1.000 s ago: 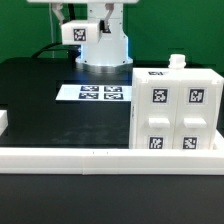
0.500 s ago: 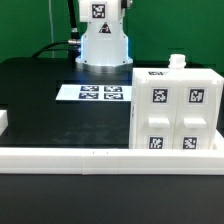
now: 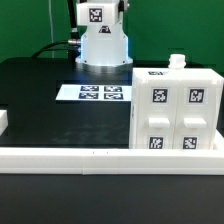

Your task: Assemble cabinet

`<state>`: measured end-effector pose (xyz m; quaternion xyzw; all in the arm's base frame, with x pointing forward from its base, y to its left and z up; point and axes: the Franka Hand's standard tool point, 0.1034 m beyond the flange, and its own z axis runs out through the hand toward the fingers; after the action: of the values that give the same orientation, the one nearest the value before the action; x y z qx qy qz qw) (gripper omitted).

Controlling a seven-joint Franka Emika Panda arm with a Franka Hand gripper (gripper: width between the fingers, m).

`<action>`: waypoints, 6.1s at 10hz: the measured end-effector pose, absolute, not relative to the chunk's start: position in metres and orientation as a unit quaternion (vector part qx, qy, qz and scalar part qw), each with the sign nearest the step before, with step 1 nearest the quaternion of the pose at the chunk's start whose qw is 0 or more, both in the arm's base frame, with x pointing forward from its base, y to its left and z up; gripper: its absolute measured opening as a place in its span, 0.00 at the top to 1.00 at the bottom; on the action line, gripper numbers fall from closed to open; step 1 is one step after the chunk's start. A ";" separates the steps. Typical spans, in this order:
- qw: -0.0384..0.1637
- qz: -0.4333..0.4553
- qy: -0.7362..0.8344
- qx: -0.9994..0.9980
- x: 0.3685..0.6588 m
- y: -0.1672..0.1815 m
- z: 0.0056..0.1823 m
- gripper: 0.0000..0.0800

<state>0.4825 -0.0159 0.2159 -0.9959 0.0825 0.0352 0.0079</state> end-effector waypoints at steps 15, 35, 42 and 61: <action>0.024 0.014 0.023 -0.999 0.568 0.071 0.192 0.30; 0.027 -0.003 -0.025 -0.999 0.605 0.080 0.161 0.30; 0.027 -0.003 -0.018 -0.999 0.605 0.080 0.161 0.30; 0.055 0.025 0.576 -0.815 0.608 0.091 0.160 0.30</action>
Offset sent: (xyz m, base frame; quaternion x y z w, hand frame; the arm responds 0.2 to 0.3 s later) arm 0.0586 0.0512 0.0050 0.0830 0.0473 -0.0508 0.9941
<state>0.6077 0.0912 0.1603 -0.8149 0.5765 0.0249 0.0546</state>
